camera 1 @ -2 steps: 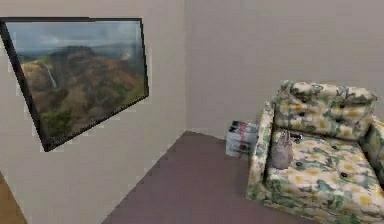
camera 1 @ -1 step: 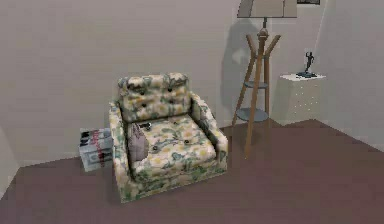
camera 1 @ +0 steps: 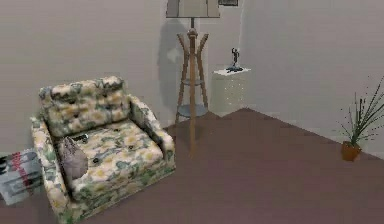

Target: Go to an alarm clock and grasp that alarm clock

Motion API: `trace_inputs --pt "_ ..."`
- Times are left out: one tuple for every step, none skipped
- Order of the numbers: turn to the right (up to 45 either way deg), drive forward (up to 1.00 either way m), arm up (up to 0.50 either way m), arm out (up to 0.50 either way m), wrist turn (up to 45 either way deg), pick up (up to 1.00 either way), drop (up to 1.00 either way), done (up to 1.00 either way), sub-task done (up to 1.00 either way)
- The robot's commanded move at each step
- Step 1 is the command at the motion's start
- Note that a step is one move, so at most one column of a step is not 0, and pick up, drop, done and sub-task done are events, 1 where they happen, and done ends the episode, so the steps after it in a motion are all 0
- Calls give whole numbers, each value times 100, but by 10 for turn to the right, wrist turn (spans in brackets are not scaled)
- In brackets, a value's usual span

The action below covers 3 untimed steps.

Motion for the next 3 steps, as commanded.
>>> trace_inputs --pt "0 35 0 0 0 0 0 0 0" --pt "450 0 0 0 0 0 0 0 0" --pt "30 0 0 0 0 0 0 0 0"
